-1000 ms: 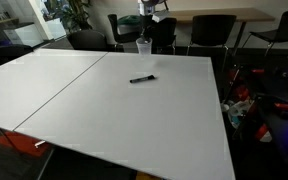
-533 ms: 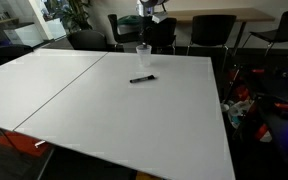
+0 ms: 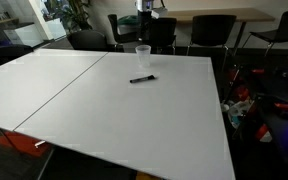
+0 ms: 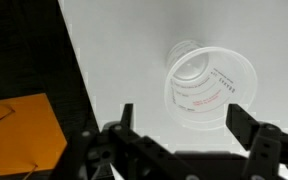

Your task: Move the cup to the right, put the marker in the cup and then remove it and put it back on the table

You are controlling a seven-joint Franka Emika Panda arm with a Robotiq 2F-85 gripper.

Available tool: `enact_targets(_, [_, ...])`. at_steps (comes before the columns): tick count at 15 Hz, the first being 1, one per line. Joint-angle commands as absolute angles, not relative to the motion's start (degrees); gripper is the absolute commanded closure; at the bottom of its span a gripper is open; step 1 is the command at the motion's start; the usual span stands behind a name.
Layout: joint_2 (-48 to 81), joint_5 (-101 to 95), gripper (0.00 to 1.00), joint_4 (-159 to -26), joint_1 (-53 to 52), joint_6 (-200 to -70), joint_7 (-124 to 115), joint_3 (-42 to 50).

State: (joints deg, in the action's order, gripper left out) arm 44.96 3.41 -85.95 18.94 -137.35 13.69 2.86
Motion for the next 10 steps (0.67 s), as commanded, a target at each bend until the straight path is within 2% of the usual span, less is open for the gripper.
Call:
enact_targets(1, [35.7, 3.9, 0.00, -95.5, 19.4, -137.3, 18.0, 1.6])
enact_targets(10, [15.1, -3.4, 0.00, -118.5, 14.6, -137.5, 32.2, 0.9])
